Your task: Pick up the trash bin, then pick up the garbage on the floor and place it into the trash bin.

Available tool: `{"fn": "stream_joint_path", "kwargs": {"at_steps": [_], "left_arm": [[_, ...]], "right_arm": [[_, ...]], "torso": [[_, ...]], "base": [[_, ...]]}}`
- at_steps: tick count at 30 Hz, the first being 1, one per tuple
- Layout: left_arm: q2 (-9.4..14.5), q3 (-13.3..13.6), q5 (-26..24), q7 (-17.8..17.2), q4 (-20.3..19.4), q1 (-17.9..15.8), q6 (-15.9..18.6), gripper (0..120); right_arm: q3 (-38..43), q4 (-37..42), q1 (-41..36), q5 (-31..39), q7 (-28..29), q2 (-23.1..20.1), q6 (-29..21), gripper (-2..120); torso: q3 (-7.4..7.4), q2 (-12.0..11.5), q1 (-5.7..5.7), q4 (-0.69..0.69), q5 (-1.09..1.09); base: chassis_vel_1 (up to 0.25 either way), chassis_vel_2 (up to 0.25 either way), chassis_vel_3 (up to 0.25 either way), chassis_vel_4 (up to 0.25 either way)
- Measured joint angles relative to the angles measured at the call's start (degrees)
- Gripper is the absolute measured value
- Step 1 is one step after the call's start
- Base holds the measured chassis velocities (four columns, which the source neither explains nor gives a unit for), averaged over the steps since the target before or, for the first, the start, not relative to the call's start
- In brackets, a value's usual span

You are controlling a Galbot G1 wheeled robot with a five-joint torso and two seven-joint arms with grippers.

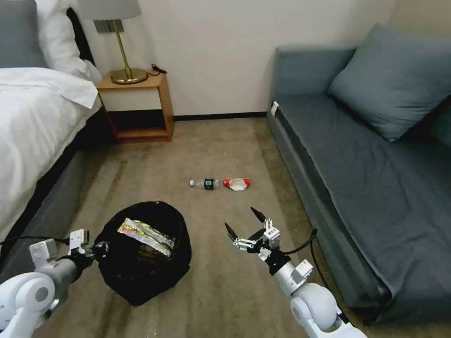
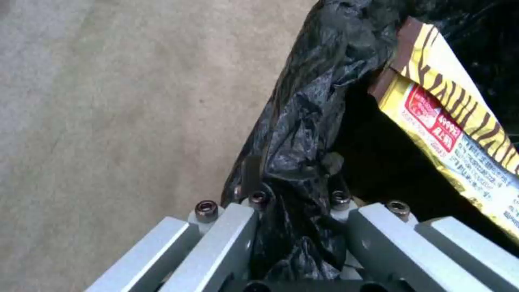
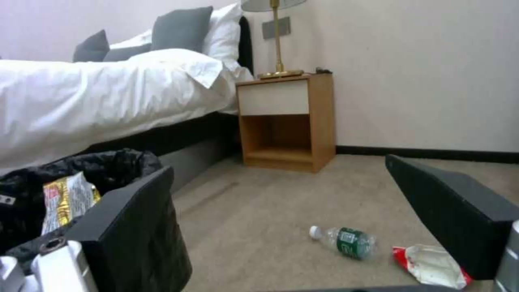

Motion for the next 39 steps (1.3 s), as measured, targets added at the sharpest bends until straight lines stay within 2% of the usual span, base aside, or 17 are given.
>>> {"fn": "stream_joint_path", "kwargs": {"at_steps": [39], "left_arm": [[0.4, -0.8, 0.2, -0.1, 0.6, -0.1, 0.0, 4]], "right_arm": [[-1.2, -2.1, 1.3, -0.7, -1.4, -0.5, -0.2, 100]], "torso": [[0.00, 0.0, 0.00, 0.00, 0.00]], "base": [[-0.097, 0.096, 0.094, -0.097]]}}
